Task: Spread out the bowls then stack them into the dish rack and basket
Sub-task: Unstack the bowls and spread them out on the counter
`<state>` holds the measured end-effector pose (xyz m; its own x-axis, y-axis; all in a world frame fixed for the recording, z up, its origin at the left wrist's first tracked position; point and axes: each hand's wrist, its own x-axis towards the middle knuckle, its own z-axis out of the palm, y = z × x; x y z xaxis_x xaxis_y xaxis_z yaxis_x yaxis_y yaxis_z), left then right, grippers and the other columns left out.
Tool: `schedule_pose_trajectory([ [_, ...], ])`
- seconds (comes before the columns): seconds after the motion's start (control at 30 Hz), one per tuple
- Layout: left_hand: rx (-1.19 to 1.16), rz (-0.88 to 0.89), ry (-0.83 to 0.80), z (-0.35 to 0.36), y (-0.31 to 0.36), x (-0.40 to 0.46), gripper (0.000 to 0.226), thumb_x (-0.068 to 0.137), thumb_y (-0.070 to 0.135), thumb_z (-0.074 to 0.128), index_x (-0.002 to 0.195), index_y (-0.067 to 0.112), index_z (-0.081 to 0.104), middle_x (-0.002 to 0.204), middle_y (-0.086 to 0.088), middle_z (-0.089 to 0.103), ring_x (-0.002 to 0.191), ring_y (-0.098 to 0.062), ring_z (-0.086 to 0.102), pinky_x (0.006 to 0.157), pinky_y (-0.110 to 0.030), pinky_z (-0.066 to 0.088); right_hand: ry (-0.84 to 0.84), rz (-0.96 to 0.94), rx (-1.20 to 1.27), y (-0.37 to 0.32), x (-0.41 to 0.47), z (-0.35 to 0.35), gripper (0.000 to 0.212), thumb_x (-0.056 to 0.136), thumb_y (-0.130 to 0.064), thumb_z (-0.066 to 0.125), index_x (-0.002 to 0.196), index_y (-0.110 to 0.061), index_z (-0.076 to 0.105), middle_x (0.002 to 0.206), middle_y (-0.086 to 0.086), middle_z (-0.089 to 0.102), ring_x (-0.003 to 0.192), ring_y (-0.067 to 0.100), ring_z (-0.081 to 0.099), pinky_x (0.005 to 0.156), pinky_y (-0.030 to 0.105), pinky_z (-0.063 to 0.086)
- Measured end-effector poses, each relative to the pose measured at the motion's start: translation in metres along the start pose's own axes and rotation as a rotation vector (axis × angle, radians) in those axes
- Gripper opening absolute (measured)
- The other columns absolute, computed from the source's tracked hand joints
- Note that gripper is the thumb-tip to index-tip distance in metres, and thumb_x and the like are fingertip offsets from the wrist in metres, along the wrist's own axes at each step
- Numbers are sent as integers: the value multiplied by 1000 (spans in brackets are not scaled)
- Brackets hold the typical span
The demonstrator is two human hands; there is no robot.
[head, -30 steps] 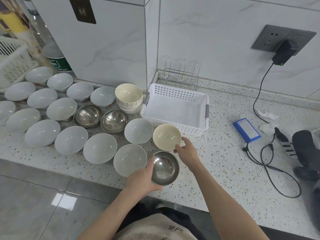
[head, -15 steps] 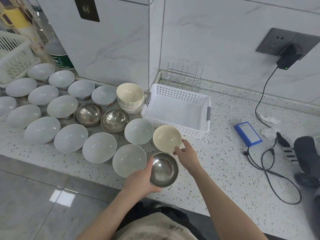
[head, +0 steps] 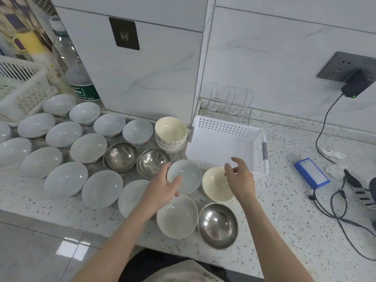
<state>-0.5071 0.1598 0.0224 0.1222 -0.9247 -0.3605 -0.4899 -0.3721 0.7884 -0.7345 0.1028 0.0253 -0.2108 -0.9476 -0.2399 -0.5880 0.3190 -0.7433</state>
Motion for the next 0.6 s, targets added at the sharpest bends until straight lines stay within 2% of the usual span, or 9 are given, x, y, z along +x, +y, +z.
schedule_pose_trajectory([
  [0.03,-20,-10,35,-14,3,16,68,94,49,53,152,24,26,70,6,74,66,3,63,85,-39,51,-3,-6,24,-10,2,7,44,95,-38,49,137,-25,47,90,-7,66,82,11,60,66,30,45],
  [0.1,-3,-24,85,-37,9,49,71,94,52,50,152,22,25,71,7,73,65,5,58,83,-37,48,-17,-9,53,-28,5,21,43,94,-35,50,135,-25,50,82,-10,67,78,1,58,61,25,42],
  [0.2,23,-83,70,-64,21,91,78,88,61,46,152,23,21,68,6,74,58,-9,59,66,-33,48,-65,40,59,-48,8,39,44,92,-37,48,135,-27,49,84,-11,68,82,2,59,76,35,50],
  [0.3,66,-119,20,-74,31,122,77,84,59,47,147,21,25,69,3,75,60,-19,65,57,-30,45,-76,69,42,-60,5,52,42,94,-33,47,136,-27,48,87,-12,68,81,-2,57,63,22,39],
  [0.37,47,-118,-18,-76,33,136,67,85,49,51,142,19,30,90,0,73,68,-25,72,58,-29,45,-62,88,35,-66,0,56,41,96,-31,47,136,-25,49,88,-12,69,81,1,58,60,19,34],
  [0.43,58,-100,-41,-76,33,146,55,86,32,51,136,18,35,104,-3,67,73,-28,73,57,-29,45,-57,107,-11,-68,-6,58,40,96,-33,45,136,-27,49,92,-13,70,78,-6,54,58,14,30],
  [0.53,44,-75,-52,-75,28,152,46,83,13,44,128,18,39,90,-4,70,66,-22,73,48,-26,41,-55,137,-55,-69,-13,58,40,97,-35,44,136,-31,48,94,-16,70,73,-13,48,52,9,27],
  [0.6,-33,-65,-63,-76,25,154,41,84,9,41,123,21,41,95,-7,68,60,-18,73,41,-22,38,-43,150,-53,-69,-14,62,39,97,-35,45,135,-30,50,90,-18,71,73,-13,49,51,7,36],
])
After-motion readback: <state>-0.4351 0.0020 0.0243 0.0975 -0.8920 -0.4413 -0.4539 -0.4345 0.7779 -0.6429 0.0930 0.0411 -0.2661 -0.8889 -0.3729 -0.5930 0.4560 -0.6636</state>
